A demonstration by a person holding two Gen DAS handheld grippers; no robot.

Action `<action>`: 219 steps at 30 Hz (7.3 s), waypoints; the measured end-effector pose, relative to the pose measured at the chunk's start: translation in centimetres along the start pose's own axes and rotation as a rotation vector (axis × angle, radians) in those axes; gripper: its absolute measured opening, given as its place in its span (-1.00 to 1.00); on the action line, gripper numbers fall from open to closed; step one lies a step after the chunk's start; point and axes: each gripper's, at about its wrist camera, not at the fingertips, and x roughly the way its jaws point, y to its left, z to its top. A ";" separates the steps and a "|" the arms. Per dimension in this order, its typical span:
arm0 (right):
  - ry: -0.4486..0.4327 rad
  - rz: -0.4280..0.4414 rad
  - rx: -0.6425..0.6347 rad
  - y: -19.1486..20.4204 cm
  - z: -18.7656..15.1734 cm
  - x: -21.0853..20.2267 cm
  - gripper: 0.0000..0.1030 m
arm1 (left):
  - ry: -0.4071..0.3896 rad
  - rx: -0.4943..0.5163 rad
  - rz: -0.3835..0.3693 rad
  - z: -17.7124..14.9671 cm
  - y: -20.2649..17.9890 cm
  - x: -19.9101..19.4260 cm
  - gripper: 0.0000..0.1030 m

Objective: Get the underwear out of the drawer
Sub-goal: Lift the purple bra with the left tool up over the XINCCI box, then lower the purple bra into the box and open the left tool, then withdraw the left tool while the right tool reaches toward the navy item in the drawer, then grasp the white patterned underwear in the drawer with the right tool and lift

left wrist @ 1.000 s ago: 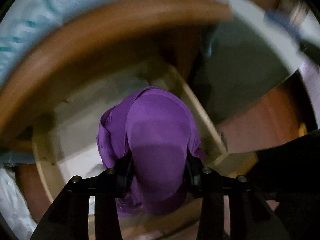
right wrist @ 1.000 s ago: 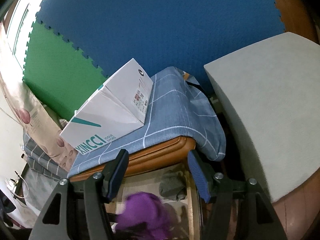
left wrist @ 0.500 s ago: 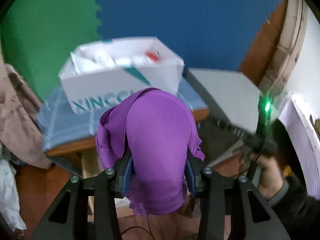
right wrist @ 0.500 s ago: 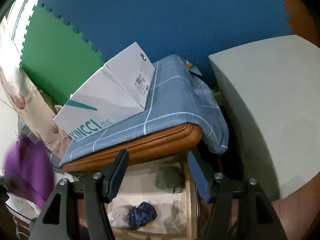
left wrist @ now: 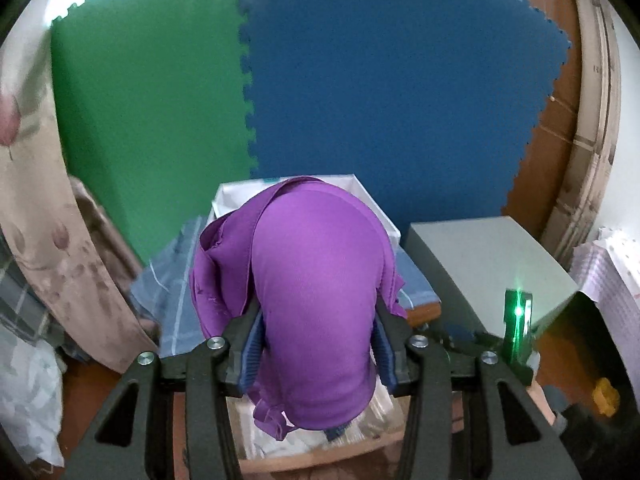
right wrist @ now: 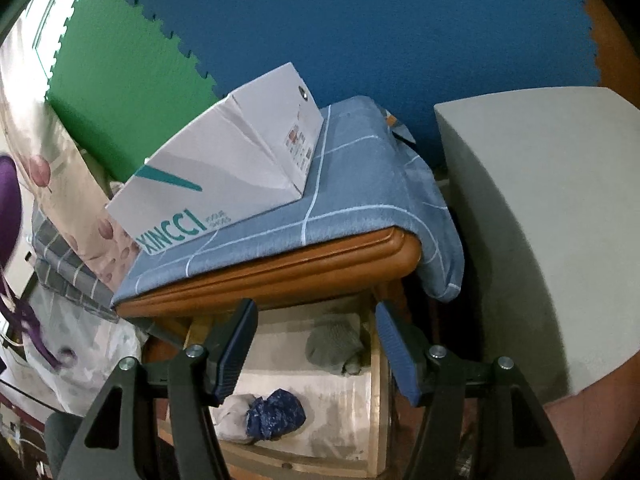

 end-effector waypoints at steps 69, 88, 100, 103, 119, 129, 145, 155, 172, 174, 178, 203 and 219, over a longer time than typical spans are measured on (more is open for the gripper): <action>0.177 0.109 -0.266 7.2 -2.9 3.8 0.22 | 0.224 -0.082 0.225 14.0 2.3 30.6 0.00; 0.228 0.116 -0.304 7.8 -3.9 4.7 0.22 | 0.306 -0.023 0.256 12.7 1.5 34.4 0.02; 0.249 0.117 -0.306 8.0 -4.2 4.9 0.22 | 0.331 0.023 0.286 12.0 0.8 35.7 0.04; 0.258 0.119 -0.308 8.1 -4.2 5.1 0.22 | 0.336 0.023 0.287 11.9 0.8 35.8 0.05; 0.275 0.117 -0.311 8.2 -4.6 5.4 0.22 | 0.349 0.024 0.288 11.9 0.8 36.3 0.12; 0.309 0.108 -0.287 7.3 -4.8 5.7 0.22 | 0.313 -0.004 0.221 11.6 1.4 31.9 0.60; 0.553 0.050 -0.443 10.6 -10.6 10.2 0.22 | -0.239 -0.127 0.223 -8.2 15.5 3.6 0.99; 0.743 0.053 -0.501 16.0 -12.5 18.3 0.22 | -0.086 -0.312 0.168 -13.7 20.8 7.6 0.97; 0.952 -0.028 -0.599 19.8 -15.9 24.6 -0.72 | -0.078 -0.366 0.109 -14.2 21.7 7.1 0.97; 0.876 -0.031 -0.620 20.2 -15.2 22.9 -0.74 | -0.078 -0.345 0.121 -14.1 21.3 7.3 0.97; 0.717 -0.024 -0.610 21.0 -12.9 18.6 -0.74 | -0.068 -0.311 0.143 -14.0 20.8 7.9 0.97; -0.056 -0.120 -0.508 24.9 6.4 -6.3 -0.74 | -0.015 -0.190 0.217 -14.4 18.9 9.7 0.97; -0.192 -0.244 -0.521 28.9 13.2 -6.8 -0.74 | -0.018 -0.188 0.192 -14.1 18.7 9.3 0.97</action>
